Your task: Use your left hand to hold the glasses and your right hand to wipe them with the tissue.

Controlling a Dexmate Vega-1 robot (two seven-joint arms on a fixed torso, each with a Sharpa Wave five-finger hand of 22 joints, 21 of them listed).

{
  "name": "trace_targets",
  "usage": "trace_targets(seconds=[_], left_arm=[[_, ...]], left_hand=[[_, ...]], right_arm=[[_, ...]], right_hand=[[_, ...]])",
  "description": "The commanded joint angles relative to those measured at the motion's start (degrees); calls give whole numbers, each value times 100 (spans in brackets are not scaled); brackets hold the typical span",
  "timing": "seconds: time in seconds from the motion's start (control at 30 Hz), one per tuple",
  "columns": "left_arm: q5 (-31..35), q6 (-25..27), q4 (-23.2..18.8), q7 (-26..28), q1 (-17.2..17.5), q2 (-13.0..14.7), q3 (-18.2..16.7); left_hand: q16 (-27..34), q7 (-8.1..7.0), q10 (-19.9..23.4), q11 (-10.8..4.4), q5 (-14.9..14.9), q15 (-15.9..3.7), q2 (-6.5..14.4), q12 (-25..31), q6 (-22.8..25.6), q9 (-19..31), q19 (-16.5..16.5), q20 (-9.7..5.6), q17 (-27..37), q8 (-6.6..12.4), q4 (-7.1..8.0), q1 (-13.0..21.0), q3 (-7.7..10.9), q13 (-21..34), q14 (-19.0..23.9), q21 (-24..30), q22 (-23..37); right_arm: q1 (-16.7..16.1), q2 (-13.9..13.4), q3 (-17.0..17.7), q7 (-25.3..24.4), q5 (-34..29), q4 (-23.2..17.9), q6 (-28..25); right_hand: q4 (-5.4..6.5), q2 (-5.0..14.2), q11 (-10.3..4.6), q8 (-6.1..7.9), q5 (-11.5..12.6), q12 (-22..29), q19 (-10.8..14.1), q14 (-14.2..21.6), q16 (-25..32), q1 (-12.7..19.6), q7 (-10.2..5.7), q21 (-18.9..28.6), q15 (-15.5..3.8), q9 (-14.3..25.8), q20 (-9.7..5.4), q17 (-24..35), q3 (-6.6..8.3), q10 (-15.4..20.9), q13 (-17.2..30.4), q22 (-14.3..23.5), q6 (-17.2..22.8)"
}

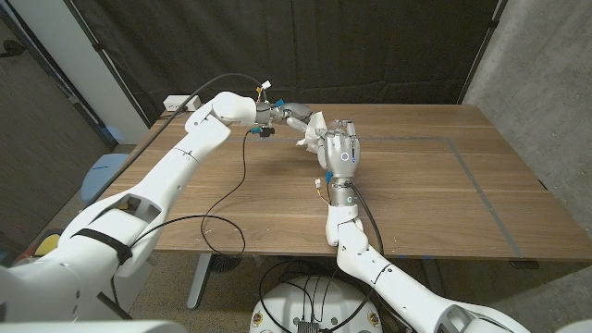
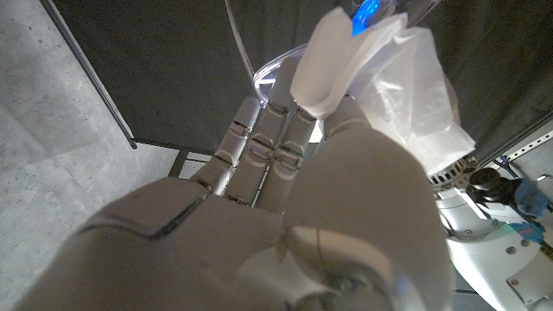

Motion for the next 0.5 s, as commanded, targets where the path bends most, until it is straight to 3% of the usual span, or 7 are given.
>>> trace_targets(seconds=[0.03,0.5], left_arm=[[-46,34,-103,32,51,57,-13],[-31,1,-22,2,16,75,37]], left_hand=[[-9,341,-9,-20,33,-702,18,39,392,15,2,3,22,39,-8,-10,52,6,-3,38,8],[-8,341,-20,-3,33,-704,17,54,385,6,-7,0,33,35,-16,-9,59,-5,-10,56,7]], right_arm=[[171,-155,-325,1,253,80,149],[-285,200,704,1,-318,-112,141]], right_hand=[[0,-3,-69,-5,-5,-25,-40,19,-29,49,26,48,-456,23,-436,12,49,66,20,-4,82],[4,-9,-65,-36,-7,-61,-74,25,-64,46,45,140,-457,25,-446,14,56,80,51,-24,94]])
